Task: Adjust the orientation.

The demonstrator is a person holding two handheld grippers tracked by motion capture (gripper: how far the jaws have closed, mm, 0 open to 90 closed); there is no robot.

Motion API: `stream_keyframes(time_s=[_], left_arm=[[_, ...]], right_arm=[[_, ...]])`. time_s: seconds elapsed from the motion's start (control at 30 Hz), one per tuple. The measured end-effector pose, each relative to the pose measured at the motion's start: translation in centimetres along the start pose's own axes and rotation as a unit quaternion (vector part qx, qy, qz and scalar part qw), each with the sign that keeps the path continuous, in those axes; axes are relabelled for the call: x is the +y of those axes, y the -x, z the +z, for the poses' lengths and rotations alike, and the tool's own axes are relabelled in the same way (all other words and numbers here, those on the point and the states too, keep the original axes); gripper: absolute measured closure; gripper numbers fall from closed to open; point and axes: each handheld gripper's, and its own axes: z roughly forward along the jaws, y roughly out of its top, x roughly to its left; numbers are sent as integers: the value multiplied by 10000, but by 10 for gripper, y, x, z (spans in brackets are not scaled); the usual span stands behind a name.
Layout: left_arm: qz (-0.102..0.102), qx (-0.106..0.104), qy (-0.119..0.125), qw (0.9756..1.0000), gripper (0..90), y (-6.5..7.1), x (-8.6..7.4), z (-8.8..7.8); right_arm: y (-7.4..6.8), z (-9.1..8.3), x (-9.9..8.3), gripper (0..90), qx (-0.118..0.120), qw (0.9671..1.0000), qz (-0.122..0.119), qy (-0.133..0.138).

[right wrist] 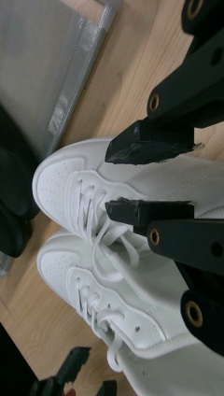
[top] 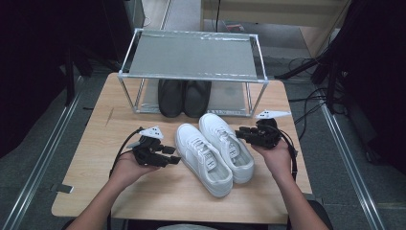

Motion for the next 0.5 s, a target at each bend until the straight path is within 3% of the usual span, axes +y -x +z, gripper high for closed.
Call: stream_keyframes(time_s=[0.13, 0.5], left_arm=[[-81, 77, 55, 9999, 447, -5, -1, -6], [-116, 233, 104, 9996, 414, -14, -2, -9]], right_arm=[[-4, -4, 0, 656, 162, 9998, 48, 88], [-23, -9, 1, 577, 229, 9995, -124, 181]])
